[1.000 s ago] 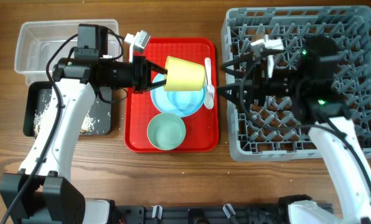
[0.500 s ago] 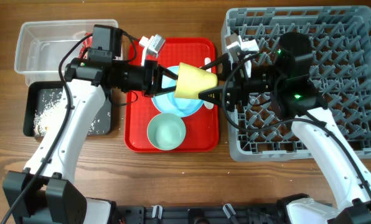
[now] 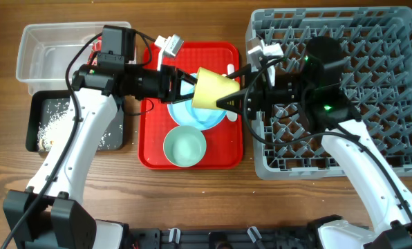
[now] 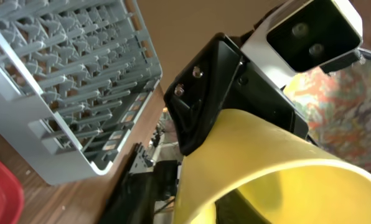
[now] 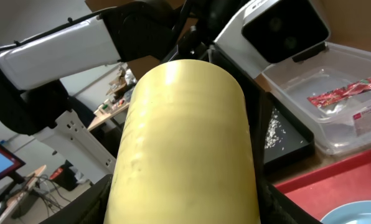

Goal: Sort waste into correct bins and load items into the dishwasher rack
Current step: 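Hand the yellow cup from the left gripper to the right gripper, then lower the yellow cup into the dish rack with the right gripper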

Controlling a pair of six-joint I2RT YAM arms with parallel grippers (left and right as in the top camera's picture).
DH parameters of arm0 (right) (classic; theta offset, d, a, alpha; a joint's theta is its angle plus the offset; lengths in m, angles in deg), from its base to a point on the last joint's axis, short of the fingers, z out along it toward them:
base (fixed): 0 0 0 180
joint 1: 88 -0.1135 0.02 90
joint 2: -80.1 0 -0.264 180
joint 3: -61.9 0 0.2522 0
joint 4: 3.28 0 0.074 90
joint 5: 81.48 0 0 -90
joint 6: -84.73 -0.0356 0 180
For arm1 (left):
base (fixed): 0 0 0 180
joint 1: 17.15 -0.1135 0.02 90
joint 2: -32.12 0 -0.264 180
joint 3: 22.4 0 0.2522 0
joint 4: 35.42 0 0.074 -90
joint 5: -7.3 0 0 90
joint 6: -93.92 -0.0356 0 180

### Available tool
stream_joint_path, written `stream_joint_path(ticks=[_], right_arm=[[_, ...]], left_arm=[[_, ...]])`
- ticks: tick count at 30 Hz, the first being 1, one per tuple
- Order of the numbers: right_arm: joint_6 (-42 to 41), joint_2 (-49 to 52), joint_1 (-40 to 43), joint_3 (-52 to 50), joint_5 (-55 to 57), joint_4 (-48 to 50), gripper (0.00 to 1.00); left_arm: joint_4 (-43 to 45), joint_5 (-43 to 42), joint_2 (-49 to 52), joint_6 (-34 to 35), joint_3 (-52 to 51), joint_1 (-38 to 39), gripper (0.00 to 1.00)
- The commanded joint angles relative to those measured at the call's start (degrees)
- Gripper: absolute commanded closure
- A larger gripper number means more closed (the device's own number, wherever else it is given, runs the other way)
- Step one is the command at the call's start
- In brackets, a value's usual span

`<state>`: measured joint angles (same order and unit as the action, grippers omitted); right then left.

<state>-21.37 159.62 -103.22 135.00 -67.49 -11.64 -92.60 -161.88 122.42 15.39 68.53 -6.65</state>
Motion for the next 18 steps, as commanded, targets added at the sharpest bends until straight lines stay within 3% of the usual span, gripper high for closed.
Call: stream_joint_path(ticks=[1, 7, 18], right_arm=[[-2.19, 0.5, 1.05, -0.13, -0.46, -0.07, 0.5], [-3.3, -0.74, 6.19, -0.13, 6.38, -8.9, 0.5], [0.07, -12.57, 8.07, 3.32, 38.29, -41.62, 0.41]], left_arm=[[1.51, -1.31, -0.28, -0.33, 0.59, -0.2, 0.55], [3.85, 4.04, -0.28, -0.35, 0.59, -3.23, 0.46], [0.0, 42.38, -0.28, -0.33, 0.59, -3.56, 0.39]])
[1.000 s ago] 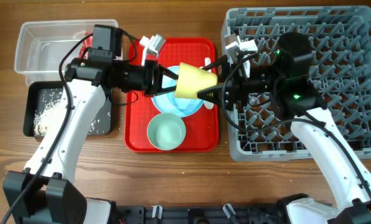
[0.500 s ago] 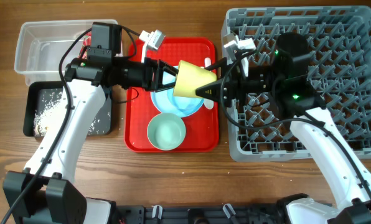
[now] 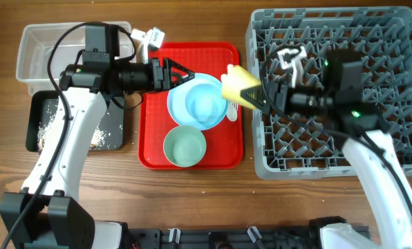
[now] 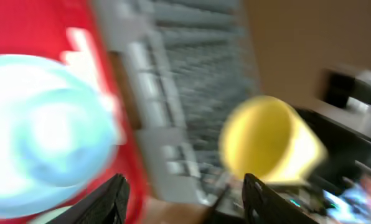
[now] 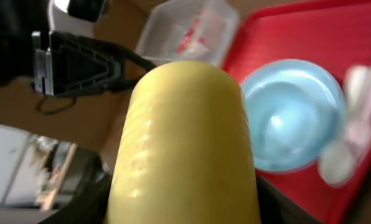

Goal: Sort waste into correct bins and load items into the dishwasher rack
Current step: 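Lower the yellow cup into the dish rack with the right gripper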

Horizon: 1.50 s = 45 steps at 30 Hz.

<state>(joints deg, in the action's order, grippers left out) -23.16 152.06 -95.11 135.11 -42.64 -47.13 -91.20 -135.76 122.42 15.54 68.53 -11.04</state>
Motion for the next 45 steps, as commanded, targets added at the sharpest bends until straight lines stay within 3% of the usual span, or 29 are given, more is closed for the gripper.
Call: stream_joint_path(ticks=[1, 7, 15, 36, 45], right_arm=[[1.86, -5.88, -0.04, 4.39, 16.17, -9.44, 0.41], [1.2, -6.78, -0.04, 14.29, 34.01, -33.55, 0.42], [-0.66, -3.43, -0.04, 15.21, 42.23, -48.87, 0.46], [-1.6, 20.85, -6.43, 15.06, 43.25, -52.5, 0.44], [-1.86, 24.06, -6.54, 15.15, 44.74, -51.76, 0.23]], left_arm=[[-1.99, 17.44, -0.28, -0.48, 0.57, 0.92, 0.38], [-6.32, 27.65, 0.26, -0.5, 0.57, 0.92, 0.38], [-7.39, 34.77, 1.4, -0.52, 0.57, 0.9, 0.38], [-7.8, 38.64, 1.4, -0.92, 0.57, 0.9, 0.32], [-7.8, 39.26, 1.4, -0.92, 0.57, 0.9, 0.27]])
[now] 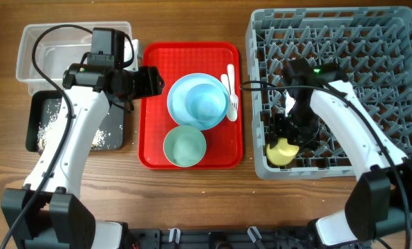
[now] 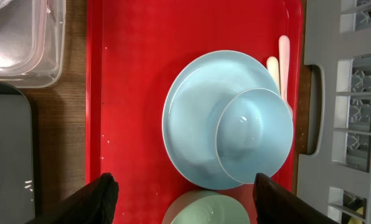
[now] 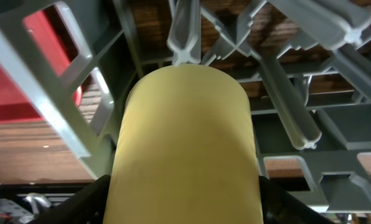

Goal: Sort waste into correct bins and load items into the dishwasher rack
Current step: 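Lower the yellow cup into the dish rack with the right gripper, then move the right gripper to the tray and grasp the blue bowl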

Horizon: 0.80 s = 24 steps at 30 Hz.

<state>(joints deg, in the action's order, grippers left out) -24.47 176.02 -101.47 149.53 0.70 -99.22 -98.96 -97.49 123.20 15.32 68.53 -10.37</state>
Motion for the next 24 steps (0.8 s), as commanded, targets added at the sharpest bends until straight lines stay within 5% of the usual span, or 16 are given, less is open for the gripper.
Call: stream_joint_path(ticks=[1, 5, 15, 18, 24], right_arm=[[-0.5, -0.04, -0.17, 0.83, 1.42, 0.48, 0.21], [-0.5, -0.79, -0.17, 2.51, 1.44, 0.63, 0.12], [1.62, -1.97, -0.63, 21.7, 1.36, 0.52, 0.16], [1.99, -2.19, -2.56, 25.24, 1.31, 5.38, 0.17], [-0.72, -0.09, -8.79, 24.17, 1.4, 17.18, 0.21]], left_arm=[[-0.02, 0.98, 0.61, -0.7, 0.57, 0.22, 0.27], [0.7, 0.96, 0.52, -0.7, 0.59, 0.17, 0.2], [-5.14, 1.84, -1.27, -0.72, 10.4, -5.2, 0.1], [-5.68, 3.82, -1.97, -0.7, 13.25, -9.53, 0.0], [-6.97, 3.98, -2.23, -0.7, 13.27, -16.13, 0.0]])
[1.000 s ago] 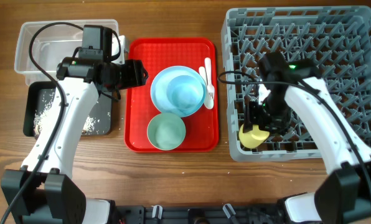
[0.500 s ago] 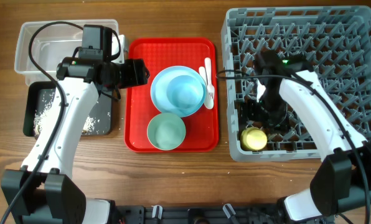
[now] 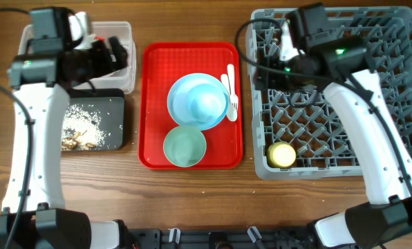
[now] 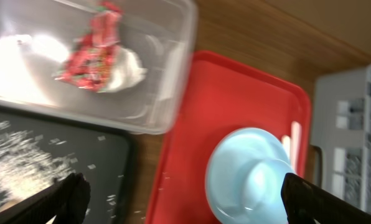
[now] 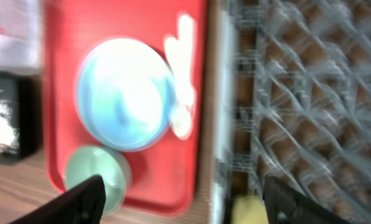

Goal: Sort waste into correct bins and load items into the dishwasher rack
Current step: 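Move the right gripper to the tray and grasp the blue bowl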

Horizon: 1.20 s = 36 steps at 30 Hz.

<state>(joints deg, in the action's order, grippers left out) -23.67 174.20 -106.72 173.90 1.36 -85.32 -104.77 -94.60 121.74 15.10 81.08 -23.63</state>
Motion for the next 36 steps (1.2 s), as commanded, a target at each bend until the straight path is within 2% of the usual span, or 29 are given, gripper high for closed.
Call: stream_joint_path(ticks=[1, 4, 8, 9, 11, 12, 24, 27, 36], right_arm=[[-1.86, 2.78, -4.57, -0.33, 0.76, 4.81, 0.22], [-5.77, 7.39, -7.78, -0.33, 4.98, 7.26, 0.32], [-7.15, 13.81, -10.25, -0.33, 6.49, 9.11, 0.36], [-7.21, 15.43, -10.73, -0.33, 6.51, 9.46, 0.4], [-7.8, 18.56, -11.23, -0.33, 6.54, 9.97, 0.58], [-8.68, 19.98, -11.23, -0.33, 6.49, 9.97, 0.62], [-10.21, 27.54, -11.21, -0.46, 7.13, 10.67, 0.64], [-10.1, 29.03, -11.28, -0.46, 6.62, 10.84, 0.73], [-8.59, 30.25, -11.28, -0.61, 4.96, 11.1, 0.8]], left_arm=[[-1.51, 1.09, -0.74, -0.48, 0.72, -3.43, 0.0], [-2.14, 1.07, -0.74, -0.46, 0.72, -4.98, 0.0], [-2.14, 1.09, -0.74, -0.46, 0.72, -5.16, 0.0], [-2.14, 1.09, -0.74, -0.48, 0.72, -5.16, 0.0], [-2.14, 1.07, -0.74, -0.48, 0.72, -5.16, 0.0], [-2.14, 1.09, -0.74, -0.48, 0.72, -5.16, 0.0], [-2.14, 1.09, -0.74, -0.48, 0.72, -5.16, 0.0], [-2.14, 1.09, -0.74, -0.48, 0.72, -5.16, 0.0], [-2.14, 1.09, -0.74, -0.46, 0.72, -5.16, 0.0]])
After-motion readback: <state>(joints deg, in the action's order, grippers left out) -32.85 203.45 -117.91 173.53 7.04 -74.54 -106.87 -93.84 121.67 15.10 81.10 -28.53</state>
